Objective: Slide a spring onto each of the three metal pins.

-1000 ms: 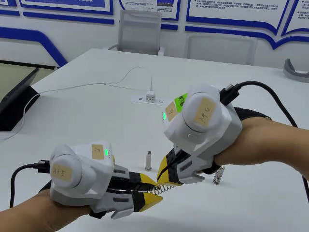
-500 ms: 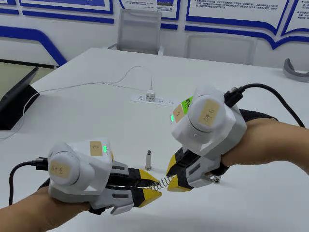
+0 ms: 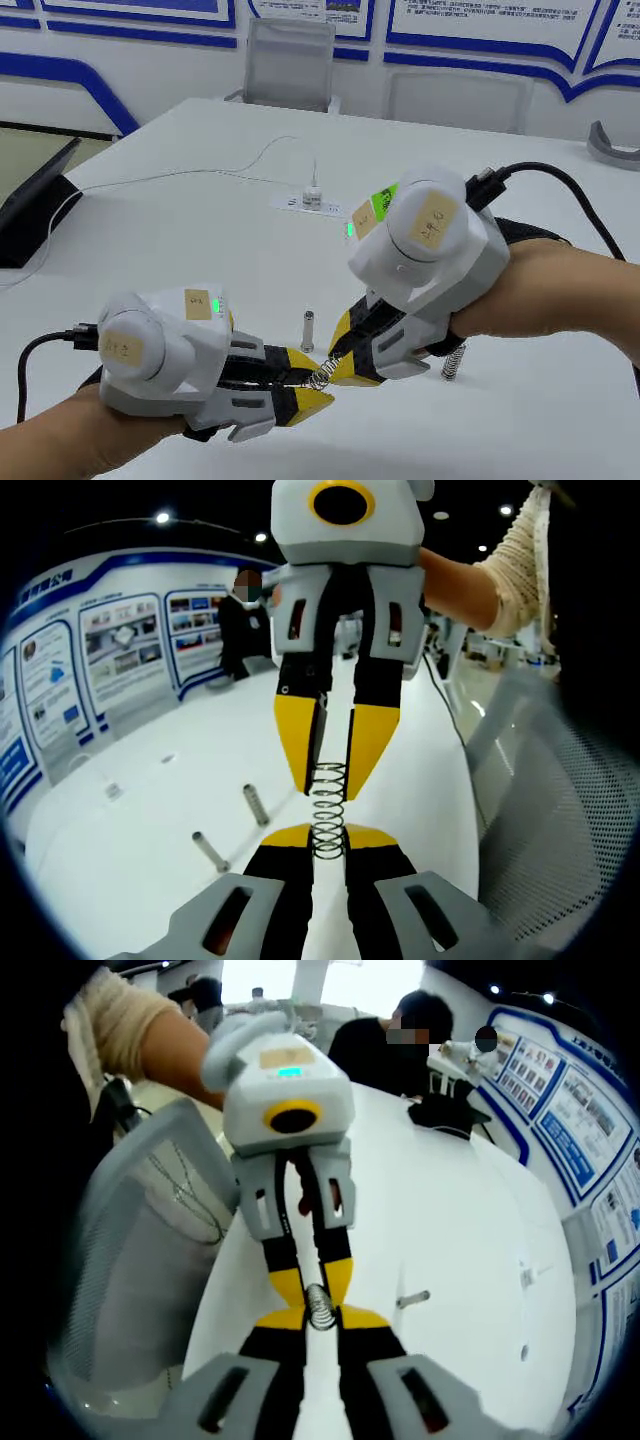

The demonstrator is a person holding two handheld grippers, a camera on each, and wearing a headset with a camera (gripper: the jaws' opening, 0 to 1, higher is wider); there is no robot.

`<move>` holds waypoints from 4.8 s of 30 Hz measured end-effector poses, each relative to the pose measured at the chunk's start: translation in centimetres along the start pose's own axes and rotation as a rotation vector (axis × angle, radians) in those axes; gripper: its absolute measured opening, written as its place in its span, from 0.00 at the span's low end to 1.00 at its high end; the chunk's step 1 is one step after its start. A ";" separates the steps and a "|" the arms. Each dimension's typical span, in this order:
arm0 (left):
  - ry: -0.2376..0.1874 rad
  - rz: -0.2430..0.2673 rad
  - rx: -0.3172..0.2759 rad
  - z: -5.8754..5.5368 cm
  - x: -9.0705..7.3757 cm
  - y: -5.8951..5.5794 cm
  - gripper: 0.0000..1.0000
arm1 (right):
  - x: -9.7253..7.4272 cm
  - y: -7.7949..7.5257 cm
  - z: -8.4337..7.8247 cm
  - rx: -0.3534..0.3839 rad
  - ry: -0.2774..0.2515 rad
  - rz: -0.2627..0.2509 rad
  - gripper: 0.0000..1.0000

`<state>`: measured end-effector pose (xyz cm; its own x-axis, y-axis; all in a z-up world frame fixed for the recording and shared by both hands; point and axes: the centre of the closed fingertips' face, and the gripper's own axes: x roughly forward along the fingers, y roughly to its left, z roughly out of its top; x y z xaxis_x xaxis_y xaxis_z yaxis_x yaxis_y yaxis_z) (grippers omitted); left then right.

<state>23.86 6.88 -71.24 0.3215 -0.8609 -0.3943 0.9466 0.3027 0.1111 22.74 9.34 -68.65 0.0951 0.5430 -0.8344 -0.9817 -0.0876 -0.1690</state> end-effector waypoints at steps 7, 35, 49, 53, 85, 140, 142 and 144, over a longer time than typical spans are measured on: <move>0.004 0.001 0.000 -0.1 0.0 -0.1 0.10 | 0.2 0.1 0.9 -0.012 -0.022 0.002 0.12; -0.022 0.059 -0.104 -1.2 -1.2 1.0 0.25 | -0.1 -2.2 0.5 0.006 0.004 -0.005 0.12; -0.030 0.117 -0.148 -2.2 -2.4 1.8 0.36 | -0.9 -5.9 0.1 0.030 0.024 -0.061 0.12; -0.028 0.129 -0.156 -2.5 -2.7 1.9 0.38 | -0.7 -7.1 0.0 0.031 0.039 -0.079 0.12; -0.031 0.148 -0.186 -2.8 -2.7 2.1 0.46 | 3.9 -11.3 -2.1 0.087 0.147 -0.069 0.12; -0.012 0.167 -0.220 -4.4 -3.6 2.8 0.45 | 9.2 -11.2 -5.1 0.127 0.264 0.008 0.15; -0.011 0.167 -0.220 -4.4 -3.6 2.8 0.45 | 8.9 -11.2 -5.0 0.133 0.253 0.003 0.15; -0.011 0.168 -0.220 -4.4 -3.6 2.9 0.45 | 8.6 -11.3 -5.0 0.136 0.243 -0.006 0.16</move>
<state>25.29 12.67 -73.53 0.4747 -0.7953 -0.3770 0.8526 0.5219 -0.0275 35.48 10.87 -76.52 0.1216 0.3257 -0.9376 -0.9926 0.0366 -0.1160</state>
